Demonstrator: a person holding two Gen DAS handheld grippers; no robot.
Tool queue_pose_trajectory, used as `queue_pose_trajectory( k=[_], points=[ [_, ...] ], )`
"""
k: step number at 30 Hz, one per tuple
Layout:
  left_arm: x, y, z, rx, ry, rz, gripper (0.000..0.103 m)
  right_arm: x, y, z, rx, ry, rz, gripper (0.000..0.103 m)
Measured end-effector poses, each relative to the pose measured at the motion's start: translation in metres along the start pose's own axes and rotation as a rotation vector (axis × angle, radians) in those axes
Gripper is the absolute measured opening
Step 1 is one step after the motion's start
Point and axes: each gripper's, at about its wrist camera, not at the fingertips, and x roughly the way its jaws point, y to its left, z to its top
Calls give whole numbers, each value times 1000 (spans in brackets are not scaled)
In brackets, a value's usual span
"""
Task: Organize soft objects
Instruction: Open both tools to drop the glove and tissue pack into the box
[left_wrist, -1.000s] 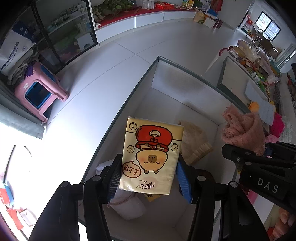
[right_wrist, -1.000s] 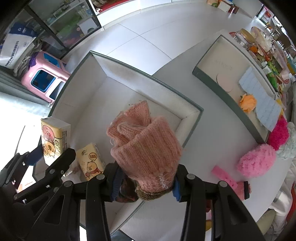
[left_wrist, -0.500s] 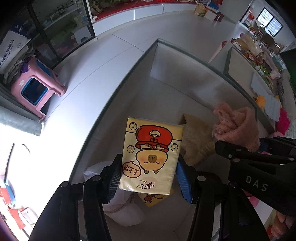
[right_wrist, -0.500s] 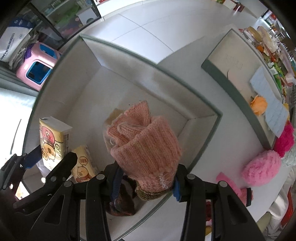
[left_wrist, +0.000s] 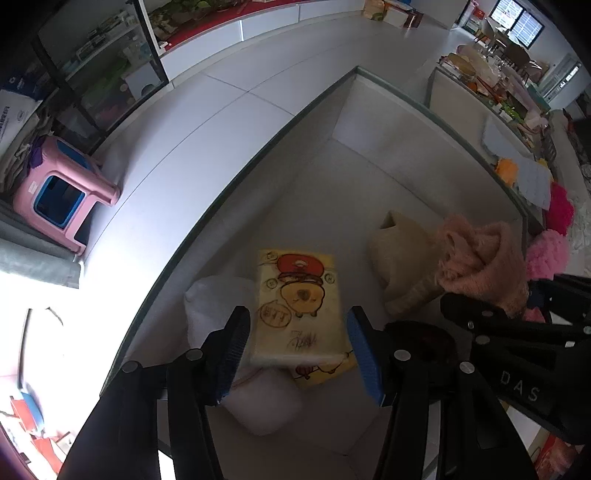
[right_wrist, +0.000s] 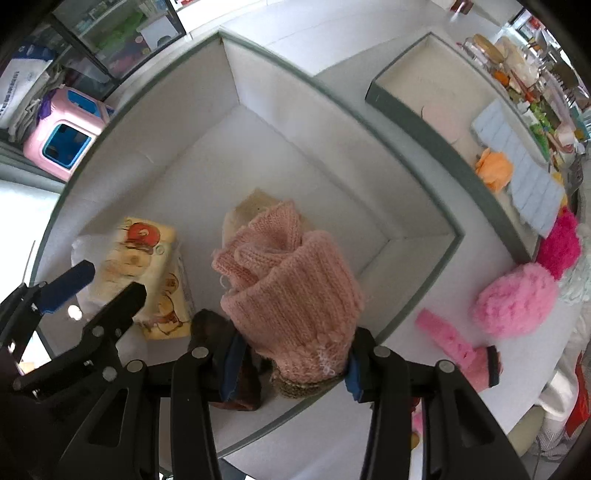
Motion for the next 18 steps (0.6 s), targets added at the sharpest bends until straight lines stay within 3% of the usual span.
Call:
queue_pose_trajectory(
  k=[4,6,7,8,9,10,18],
  points=[
    [-8,-7,2,21,-28,12,57,-13,1,2,-15,-31,-8,59],
    [-10,-8,2,27,-39,37,60,-17,-5,1,-9,-47,-20,77],
    [-11,-6,2,24,-42,64,63,-22,-9,0,-2,-67,3,79],
    [-12,-4,2,17,-42,79,73,-26,-14,-1,8,-73,10,87],
    [-12,-1,2,5,-32,74,95,-30,-17,-2,19,-85,22,91],
    [-13,1,0,-7,-32,48,103,-32,-19,-4,24,-91,28,91],
    [-30,-7,-10,36,-56,58,103,-51,-30,-24,53,-149,57,92]
  ],
)
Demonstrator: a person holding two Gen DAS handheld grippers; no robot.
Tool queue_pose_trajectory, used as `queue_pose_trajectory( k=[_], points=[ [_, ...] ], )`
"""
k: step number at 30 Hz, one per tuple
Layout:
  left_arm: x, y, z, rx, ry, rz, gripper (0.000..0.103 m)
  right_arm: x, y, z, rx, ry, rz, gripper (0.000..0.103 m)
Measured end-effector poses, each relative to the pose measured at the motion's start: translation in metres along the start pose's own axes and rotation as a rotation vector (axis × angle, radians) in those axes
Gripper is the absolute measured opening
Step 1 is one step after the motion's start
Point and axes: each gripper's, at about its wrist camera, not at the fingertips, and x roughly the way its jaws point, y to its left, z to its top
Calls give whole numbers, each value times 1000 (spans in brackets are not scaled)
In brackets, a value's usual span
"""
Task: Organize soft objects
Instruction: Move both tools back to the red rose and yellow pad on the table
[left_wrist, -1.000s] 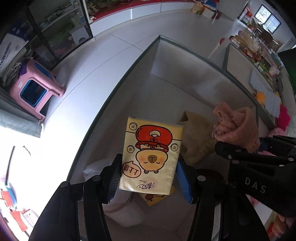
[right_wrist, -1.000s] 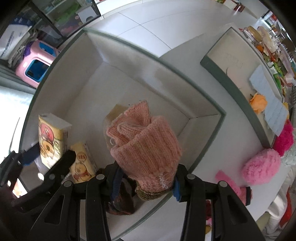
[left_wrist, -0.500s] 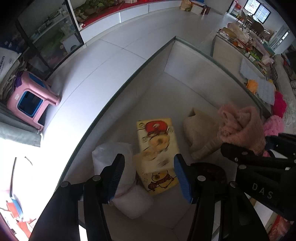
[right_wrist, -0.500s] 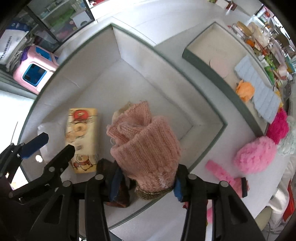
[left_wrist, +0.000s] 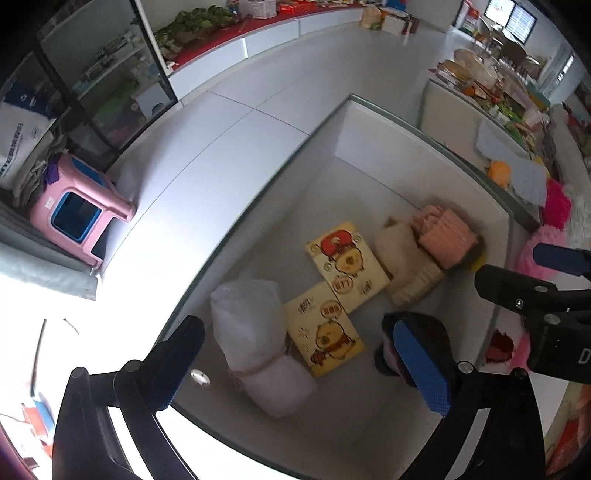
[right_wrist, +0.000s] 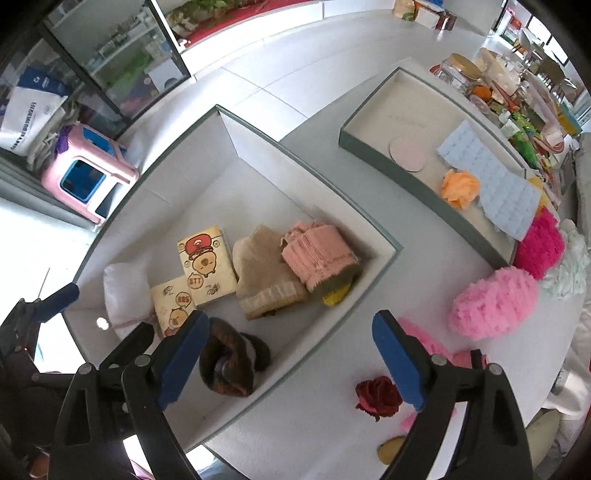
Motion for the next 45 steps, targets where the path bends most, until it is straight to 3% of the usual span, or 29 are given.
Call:
queue_pose_trajectory(
  k=[6,25,36,45],
  points=[
    [-20,-7,-6,25,-42,29,103,-21,0,-18,35,-45,32,93],
    [-53,-31,-25,99,-90,57,103,-46,-28,-62,129,-54,83,93],
    [-55,-75,-36,225,-59,45,103,-49,-96,-116,322,-44,57,93],
    [-45,-143,-64,402,9,-6,103,-27,-170,-196,575,49,29,93]
  ],
)
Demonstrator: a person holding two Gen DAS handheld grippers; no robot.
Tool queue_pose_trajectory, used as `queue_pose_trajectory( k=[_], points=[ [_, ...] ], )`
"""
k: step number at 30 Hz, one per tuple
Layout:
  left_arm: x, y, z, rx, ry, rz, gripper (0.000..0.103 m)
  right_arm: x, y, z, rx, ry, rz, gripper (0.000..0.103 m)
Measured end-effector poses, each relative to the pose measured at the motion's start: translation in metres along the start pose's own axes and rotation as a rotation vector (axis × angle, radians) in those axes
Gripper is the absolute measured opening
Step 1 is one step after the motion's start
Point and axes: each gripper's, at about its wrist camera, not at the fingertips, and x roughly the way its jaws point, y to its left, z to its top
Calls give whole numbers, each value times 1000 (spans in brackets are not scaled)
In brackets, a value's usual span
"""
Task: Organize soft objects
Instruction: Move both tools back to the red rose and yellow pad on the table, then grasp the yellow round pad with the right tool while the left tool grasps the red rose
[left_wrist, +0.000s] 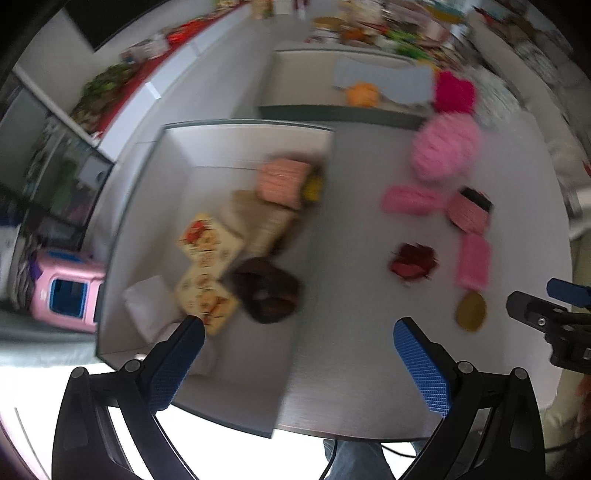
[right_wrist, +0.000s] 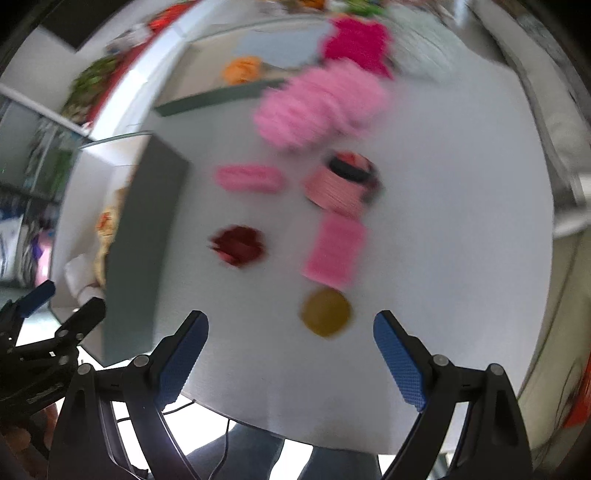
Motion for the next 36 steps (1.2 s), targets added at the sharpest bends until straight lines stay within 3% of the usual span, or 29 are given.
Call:
queue_pose_trajectory(
  k=[7,15,24,36],
  points=[
    [22,-61,4,88,80,-76,103,21,-51,-26,140,68,-13,93],
    [71,-90,26,25,179,-95,103,42,-71,-35,212,115,1,93],
    [109,-97,45,-50,231,-77,103,60,-65,-29,152,139,-16,93],
    [150,-98,57,-72,276,-48,103,114,-12,-5,-29,163,-53,93]
  ],
)
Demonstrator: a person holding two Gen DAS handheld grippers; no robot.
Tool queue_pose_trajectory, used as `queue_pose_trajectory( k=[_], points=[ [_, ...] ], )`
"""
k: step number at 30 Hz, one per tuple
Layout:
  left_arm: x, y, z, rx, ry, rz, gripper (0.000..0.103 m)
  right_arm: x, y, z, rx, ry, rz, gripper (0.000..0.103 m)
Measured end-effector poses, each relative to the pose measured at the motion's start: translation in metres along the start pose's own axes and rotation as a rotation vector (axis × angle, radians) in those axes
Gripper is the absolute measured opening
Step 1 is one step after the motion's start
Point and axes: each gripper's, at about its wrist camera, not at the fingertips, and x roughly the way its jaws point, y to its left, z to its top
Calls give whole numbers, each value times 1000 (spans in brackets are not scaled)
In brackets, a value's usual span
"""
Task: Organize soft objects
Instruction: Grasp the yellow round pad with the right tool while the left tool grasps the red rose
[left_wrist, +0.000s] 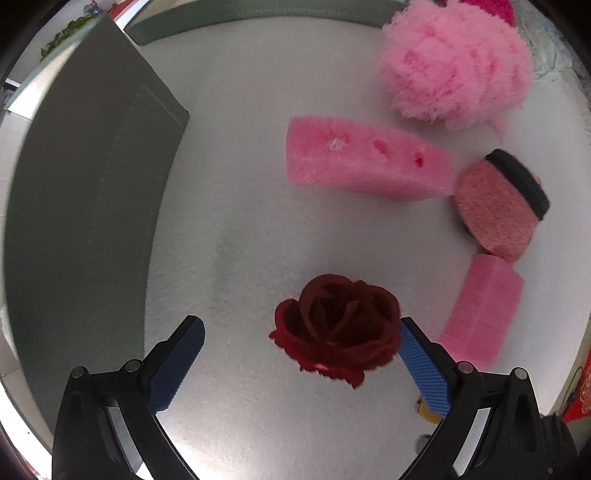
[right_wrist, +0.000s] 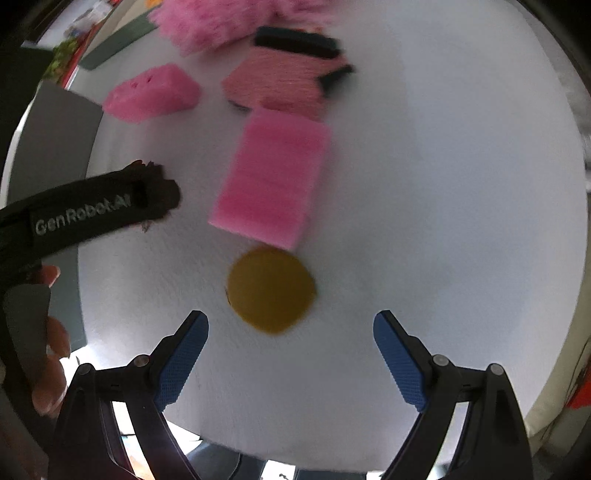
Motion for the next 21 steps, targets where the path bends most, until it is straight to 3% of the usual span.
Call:
queue_pose_trajectory(
  k=[2,8,17,21],
  points=[
    [6,1,3,-7,15,-3,103,7,9,3,-37,-2,-37,103],
    [7,1,12,-22,12,-34,103,18,27,0,-140,-12,-155,103],
    [9,10,-5,-31,-12,-39,103,21,31,6,-125,14,-153,103],
    [6,10,-5,-29,23,-36,103,23,31,14,-110,53,-148,102]
  ],
)
